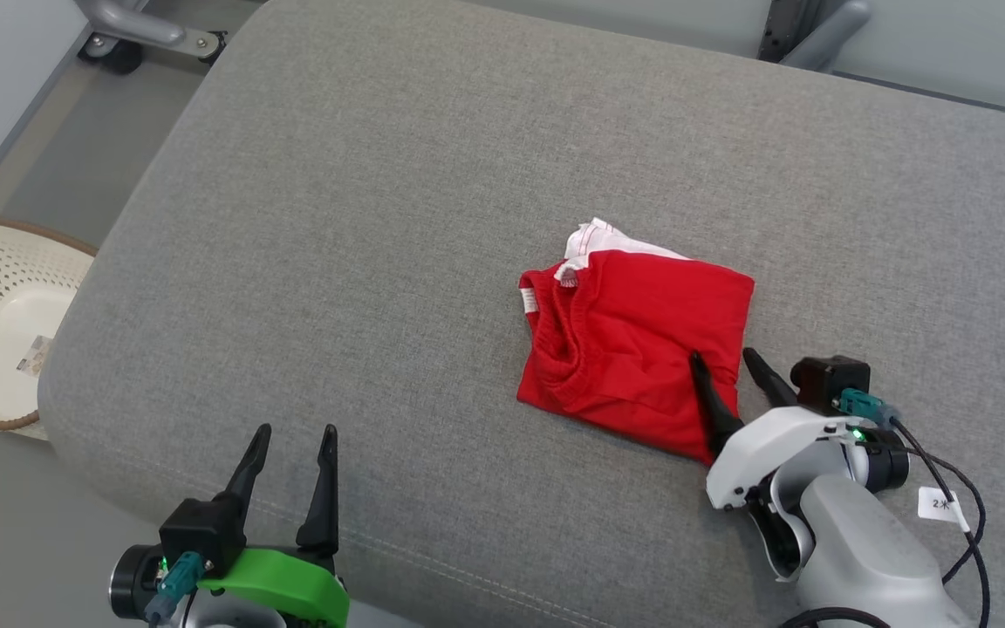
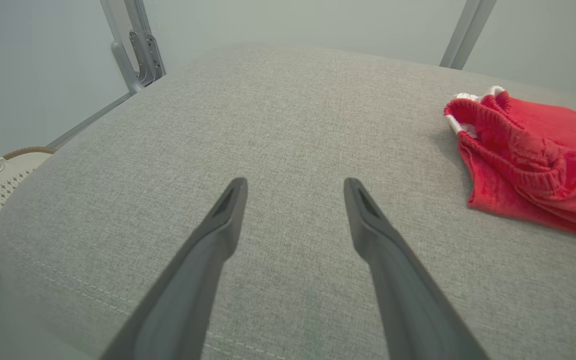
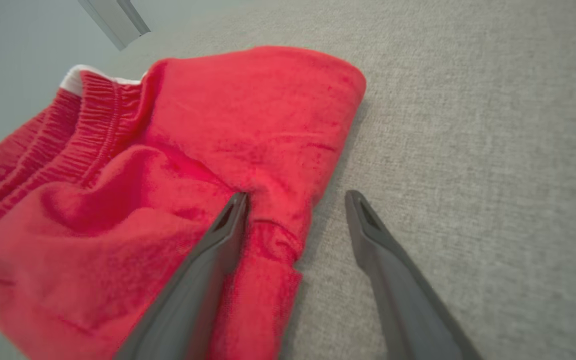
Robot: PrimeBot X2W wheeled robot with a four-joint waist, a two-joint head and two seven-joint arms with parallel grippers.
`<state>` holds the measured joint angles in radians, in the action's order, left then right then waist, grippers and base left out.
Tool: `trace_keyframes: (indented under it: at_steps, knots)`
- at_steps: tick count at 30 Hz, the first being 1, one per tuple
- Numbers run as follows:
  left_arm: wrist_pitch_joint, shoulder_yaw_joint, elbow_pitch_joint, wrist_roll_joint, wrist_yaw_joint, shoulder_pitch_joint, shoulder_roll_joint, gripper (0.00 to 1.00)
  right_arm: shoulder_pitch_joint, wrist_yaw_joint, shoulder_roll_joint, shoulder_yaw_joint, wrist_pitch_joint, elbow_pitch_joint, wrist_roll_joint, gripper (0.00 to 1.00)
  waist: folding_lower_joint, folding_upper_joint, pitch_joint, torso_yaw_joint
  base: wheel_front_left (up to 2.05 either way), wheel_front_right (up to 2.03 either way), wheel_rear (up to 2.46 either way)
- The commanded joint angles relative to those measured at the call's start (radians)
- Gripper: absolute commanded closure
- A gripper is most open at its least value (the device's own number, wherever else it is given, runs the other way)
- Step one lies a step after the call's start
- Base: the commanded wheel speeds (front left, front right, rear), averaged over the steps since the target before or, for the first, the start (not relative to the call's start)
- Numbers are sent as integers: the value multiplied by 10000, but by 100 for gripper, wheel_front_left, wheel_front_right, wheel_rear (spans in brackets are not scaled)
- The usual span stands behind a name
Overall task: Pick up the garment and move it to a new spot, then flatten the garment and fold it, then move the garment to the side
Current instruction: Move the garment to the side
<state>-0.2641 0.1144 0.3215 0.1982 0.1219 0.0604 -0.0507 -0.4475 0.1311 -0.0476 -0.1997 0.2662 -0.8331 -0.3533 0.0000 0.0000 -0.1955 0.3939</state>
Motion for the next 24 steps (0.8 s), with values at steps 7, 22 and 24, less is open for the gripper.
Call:
trace_keyframes:
  at_steps: [7,22,24]
  knots:
    - [9,86,-97,134,-84,319,-9,0,-279,-2,10,-961,-96,-667,-874,100,0,0,-174,-2,0,0,0]
    - [10,-261,-133,-49,12,-405,-12,0,1387,-13,-53,42,-27,1194,-638,100,0,0,1319,-4148,0,0,0]
    - [10,-214,-114,9,20,-426,-12,0,1626,-13,-63,195,-27,1296,-570,100,0,0,1414,-4724,0,0,0]
